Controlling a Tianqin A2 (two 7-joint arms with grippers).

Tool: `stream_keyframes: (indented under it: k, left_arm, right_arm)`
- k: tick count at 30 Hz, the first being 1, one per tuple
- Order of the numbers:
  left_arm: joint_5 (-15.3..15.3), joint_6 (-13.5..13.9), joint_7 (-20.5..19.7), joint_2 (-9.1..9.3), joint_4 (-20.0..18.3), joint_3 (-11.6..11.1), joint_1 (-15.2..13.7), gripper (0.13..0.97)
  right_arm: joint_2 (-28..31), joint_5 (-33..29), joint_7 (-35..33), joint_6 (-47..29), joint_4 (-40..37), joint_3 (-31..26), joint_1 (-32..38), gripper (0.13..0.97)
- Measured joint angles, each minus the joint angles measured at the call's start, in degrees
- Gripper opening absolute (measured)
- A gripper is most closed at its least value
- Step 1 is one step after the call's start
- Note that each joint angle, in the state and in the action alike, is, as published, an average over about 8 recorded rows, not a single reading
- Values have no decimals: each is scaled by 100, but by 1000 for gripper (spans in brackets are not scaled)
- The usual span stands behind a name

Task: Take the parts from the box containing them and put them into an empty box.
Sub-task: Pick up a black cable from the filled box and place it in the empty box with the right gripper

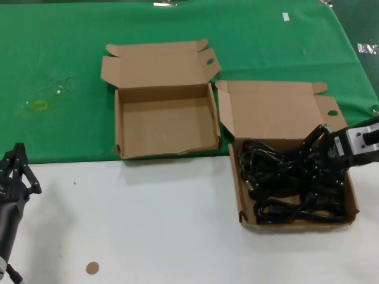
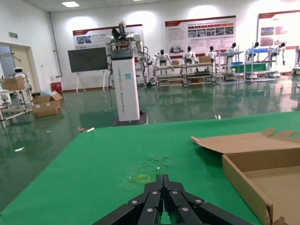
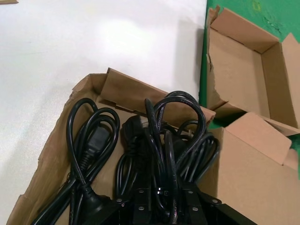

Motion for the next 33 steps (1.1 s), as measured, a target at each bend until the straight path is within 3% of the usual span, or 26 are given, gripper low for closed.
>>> stream_keyframes:
  k: [18, 33]
  left_arm:
    - [0, 0, 0, 0, 0, 0, 0, 152]
    - [0, 0, 0, 0, 0, 0, 0, 152]
  right_arm:
    - [-87, -117, 426, -136, 360, 22, 540, 238]
    - [-1287, -474, 592, 363, 88, -329, 1212, 237]
